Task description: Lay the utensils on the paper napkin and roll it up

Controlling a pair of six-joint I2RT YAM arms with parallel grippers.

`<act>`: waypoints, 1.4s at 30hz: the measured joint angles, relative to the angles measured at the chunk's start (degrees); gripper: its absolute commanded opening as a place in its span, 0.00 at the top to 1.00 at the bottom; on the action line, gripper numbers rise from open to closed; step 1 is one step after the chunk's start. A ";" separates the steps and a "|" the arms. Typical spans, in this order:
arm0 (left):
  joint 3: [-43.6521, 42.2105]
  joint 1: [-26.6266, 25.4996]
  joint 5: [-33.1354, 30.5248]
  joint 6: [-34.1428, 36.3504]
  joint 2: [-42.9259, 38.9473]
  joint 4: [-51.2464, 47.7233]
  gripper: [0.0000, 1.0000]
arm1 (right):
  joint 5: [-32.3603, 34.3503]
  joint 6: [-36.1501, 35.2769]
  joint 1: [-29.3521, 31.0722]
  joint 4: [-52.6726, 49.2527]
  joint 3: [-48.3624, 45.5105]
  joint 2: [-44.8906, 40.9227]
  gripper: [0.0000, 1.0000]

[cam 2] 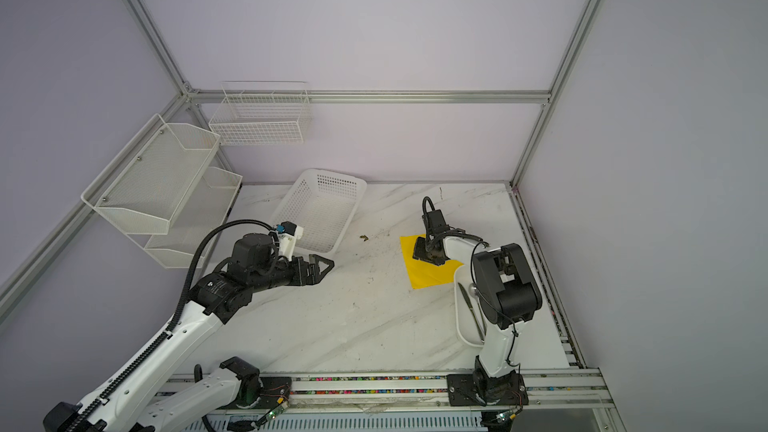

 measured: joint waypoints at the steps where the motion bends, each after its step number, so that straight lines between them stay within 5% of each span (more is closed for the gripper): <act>1: 0.00 0.00 -0.15 -0.33 -0.28 -0.20 0.00 | -0.04 -0.44 0.15 0.09 0.15 0.15 0.48; 26: -0.22 -0.26 -0.42 -4.96 -9.27 -3.63 0.00 | -1.44 -5.05 8.83 1.05 0.85 1.07 0.48; 42: -3.89 -0.26 0.96 -5.92 -9.55 -2.54 0.00 | -9.11 -0.61 26.82 -1.64 -4.46 -4.50 0.48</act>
